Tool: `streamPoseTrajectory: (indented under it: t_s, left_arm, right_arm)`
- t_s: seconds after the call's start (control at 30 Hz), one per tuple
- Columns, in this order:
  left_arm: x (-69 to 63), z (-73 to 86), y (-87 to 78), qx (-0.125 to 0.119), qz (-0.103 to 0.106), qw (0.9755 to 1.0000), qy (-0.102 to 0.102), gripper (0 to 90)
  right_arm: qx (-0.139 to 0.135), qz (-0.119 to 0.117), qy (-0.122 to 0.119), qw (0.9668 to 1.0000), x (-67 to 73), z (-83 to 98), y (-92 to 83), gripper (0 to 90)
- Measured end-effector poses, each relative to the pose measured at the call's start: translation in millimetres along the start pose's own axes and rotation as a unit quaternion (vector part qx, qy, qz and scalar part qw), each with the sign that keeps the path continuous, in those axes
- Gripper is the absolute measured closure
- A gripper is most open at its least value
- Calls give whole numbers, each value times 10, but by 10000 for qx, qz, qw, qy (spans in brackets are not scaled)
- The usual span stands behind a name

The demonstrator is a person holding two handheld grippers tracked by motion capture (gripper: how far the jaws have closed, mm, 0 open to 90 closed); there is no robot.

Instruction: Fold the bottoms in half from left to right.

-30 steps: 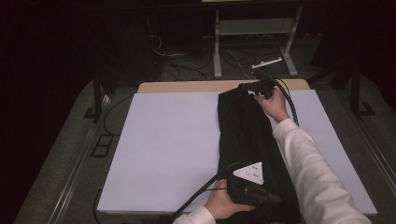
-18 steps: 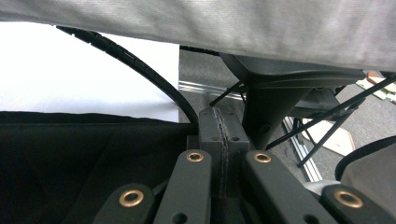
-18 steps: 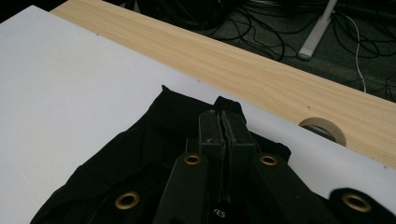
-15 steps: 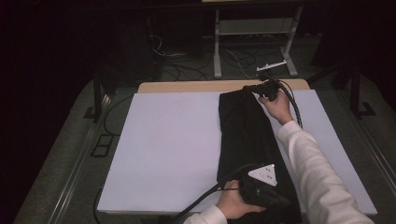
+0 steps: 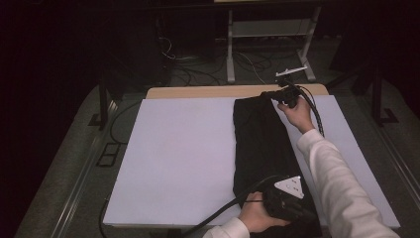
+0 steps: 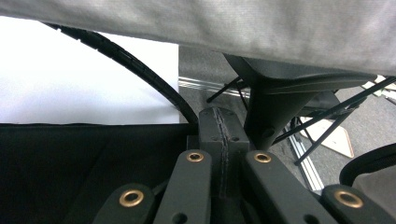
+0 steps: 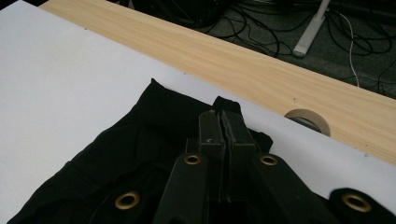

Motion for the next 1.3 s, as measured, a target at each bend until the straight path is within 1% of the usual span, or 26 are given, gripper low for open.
streamPoseTrajectory:
  t_s: [0.1,0.23,0.37,0.4,0.5,0.57,0.63,0.87,0.93,1.07,1.17,1.23,1.27,1.3]
  left_arm:
    - [14,-4,46,6,8,10000,-7,893]
    - [32,-14,130,-43,11,10000,-41,893]
    - [44,-25,214,49,26,10000,-20,893]
    - [48,-27,230,32,46,10000,-34,893]
    - [70,-23,265,49,73,10000,-39,893]
    - [81,-14,286,63,74,9999,-68,893]
    - [90,-6,302,107,20,9999,-81,893]
    - [126,5,354,101,24,9998,-145,893]
    - [133,9,372,113,38,9998,-133,893]
    - [137,11,395,166,31,9998,-124,892]
    - [135,0,410,170,21,9998,-111,892]
    - [133,-13,427,214,45,9997,-91,892]
    - [127,-18,438,245,54,9997,-70,892]
    - [123,-18,447,227,78,9997,-37,891]
  right_arm:
    - [0,19,-44,10000,-27,13,-8,870]
    - [-11,-20,9,10000,-74,42,6,870]
    - [22,-9,-55,10000,-92,64,15,870]
    - [17,-8,-62,10000,-98,66,11,869]
    - [19,14,-82,10000,-119,75,-3,870]
    - [28,7,-40,10000,-138,90,-2,869]
    - [33,15,-23,10000,-154,112,7,869]
    - [107,19,5,9999,-203,209,55,869]
    - [130,17,54,9999,-222,231,61,869]
    - [132,22,63,9999,-251,250,62,869]
    - [130,33,58,9999,-261,251,56,868]
    - [140,24,47,9999,-269,254,56,865]
    - [163,11,33,9999,-270,255,55,861]
    - [208,0,14,9998,-267,258,55,858]
Point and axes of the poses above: each handheld gripper's, and its own axes: y roughly forward along the jaws, z roughly out of its underside, x roughly to its left, the point moved 1 cm from there along y, roughly forward along the jaws, and after that the axes turned 2 degrees about -x, right-handed, at the moved point
